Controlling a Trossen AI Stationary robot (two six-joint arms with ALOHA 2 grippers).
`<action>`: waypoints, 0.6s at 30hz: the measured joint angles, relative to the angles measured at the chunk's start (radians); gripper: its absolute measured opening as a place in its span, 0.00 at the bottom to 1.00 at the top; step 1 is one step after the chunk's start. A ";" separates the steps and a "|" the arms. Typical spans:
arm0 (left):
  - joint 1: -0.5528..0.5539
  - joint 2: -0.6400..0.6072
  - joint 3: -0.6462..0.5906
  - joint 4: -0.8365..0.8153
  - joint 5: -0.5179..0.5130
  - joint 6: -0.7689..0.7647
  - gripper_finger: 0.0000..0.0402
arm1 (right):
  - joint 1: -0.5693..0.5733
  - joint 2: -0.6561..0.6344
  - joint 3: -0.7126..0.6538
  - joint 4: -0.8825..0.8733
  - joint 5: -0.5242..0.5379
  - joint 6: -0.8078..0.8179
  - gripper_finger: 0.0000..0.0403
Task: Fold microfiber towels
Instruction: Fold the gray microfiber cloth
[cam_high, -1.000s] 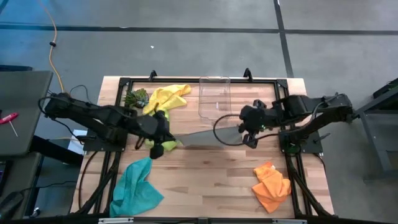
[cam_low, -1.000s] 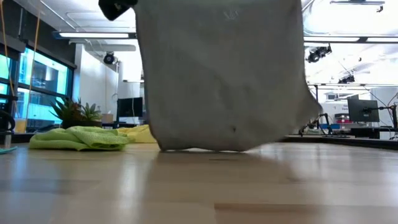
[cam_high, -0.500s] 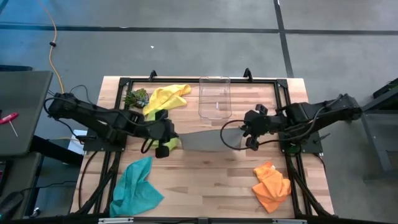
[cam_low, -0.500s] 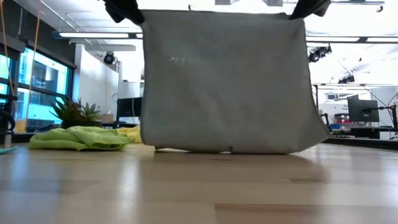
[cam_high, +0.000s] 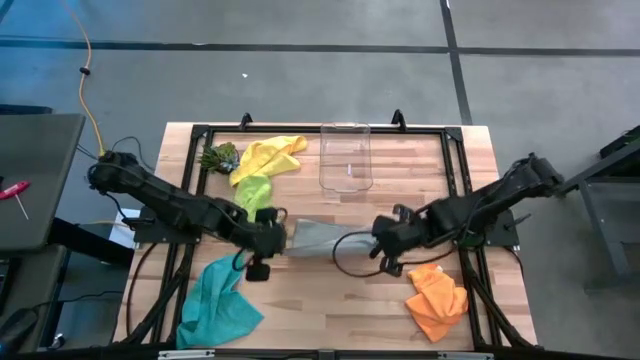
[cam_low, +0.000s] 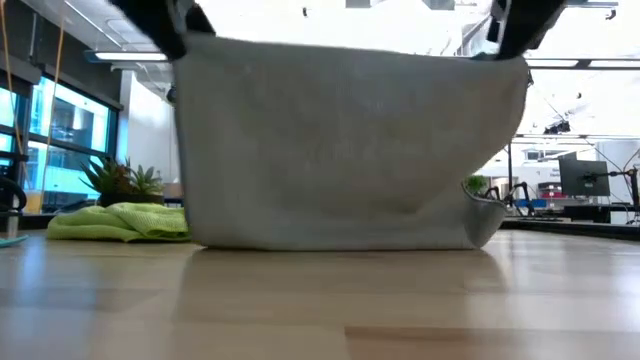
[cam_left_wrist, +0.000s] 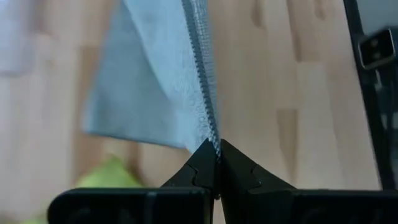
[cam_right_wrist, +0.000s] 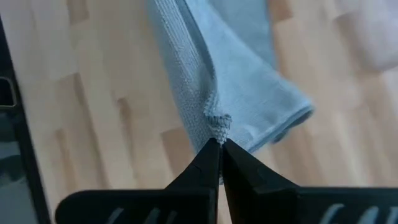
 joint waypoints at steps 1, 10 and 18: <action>-0.014 0.020 0.000 0.003 0.004 -0.017 0.00 | 0.014 0.015 0.000 0.011 -0.010 0.022 0.00; -0.105 0.191 0.000 0.147 0.051 -0.085 0.00 | 0.114 0.140 0.000 0.065 -0.066 0.206 0.00; -0.124 0.253 -0.001 0.177 0.125 -0.118 0.00 | 0.164 0.230 0.001 0.144 -0.135 0.302 0.00</action>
